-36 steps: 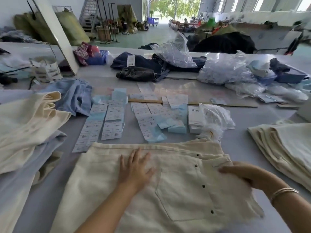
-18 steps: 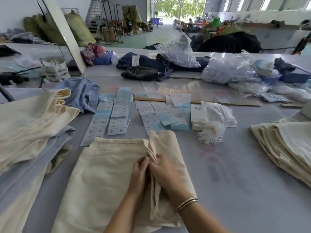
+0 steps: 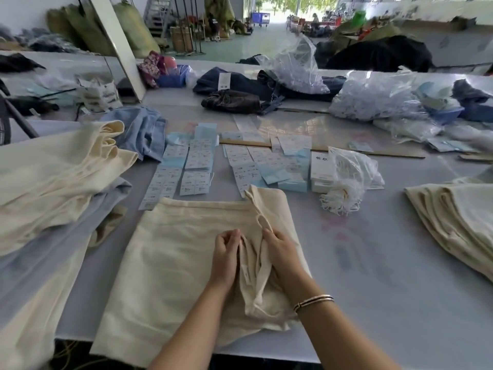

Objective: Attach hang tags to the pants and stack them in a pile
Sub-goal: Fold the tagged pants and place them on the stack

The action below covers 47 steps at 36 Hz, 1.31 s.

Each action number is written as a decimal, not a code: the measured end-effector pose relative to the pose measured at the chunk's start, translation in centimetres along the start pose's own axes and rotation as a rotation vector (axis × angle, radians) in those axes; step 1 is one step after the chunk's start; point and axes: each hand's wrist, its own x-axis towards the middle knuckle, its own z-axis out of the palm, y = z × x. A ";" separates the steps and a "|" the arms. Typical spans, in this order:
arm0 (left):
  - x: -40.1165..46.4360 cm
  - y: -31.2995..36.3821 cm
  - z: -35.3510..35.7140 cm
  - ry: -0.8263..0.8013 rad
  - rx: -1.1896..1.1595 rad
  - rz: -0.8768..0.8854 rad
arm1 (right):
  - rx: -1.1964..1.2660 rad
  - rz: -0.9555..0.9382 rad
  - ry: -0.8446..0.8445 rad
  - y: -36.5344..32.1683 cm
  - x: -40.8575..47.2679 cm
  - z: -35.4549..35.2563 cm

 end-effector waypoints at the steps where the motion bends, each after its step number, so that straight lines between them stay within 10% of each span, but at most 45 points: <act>1: -0.2 0.1 0.0 0.013 -0.001 0.000 | 0.020 0.004 0.009 -0.1 -0.1 0.0; 12: -0.5 0.3 -1.5 -0.042 0.299 -0.001 | 0.208 0.002 0.040 -0.6 -0.9 -0.5; 28: -0.1 5.4 3.0 0.004 0.081 -0.023 | -0.615 -0.285 -0.209 -4.8 -0.3 -1.7; 36: -0.6 4.3 1.5 -0.164 -0.082 -0.125 | -0.006 -0.038 -0.247 -4.0 -1.5 -4.0; 47: -2.0 3.9 -0.2 -0.489 -0.340 -0.203 | -0.625 -0.263 -0.164 -3.8 -0.6 -3.4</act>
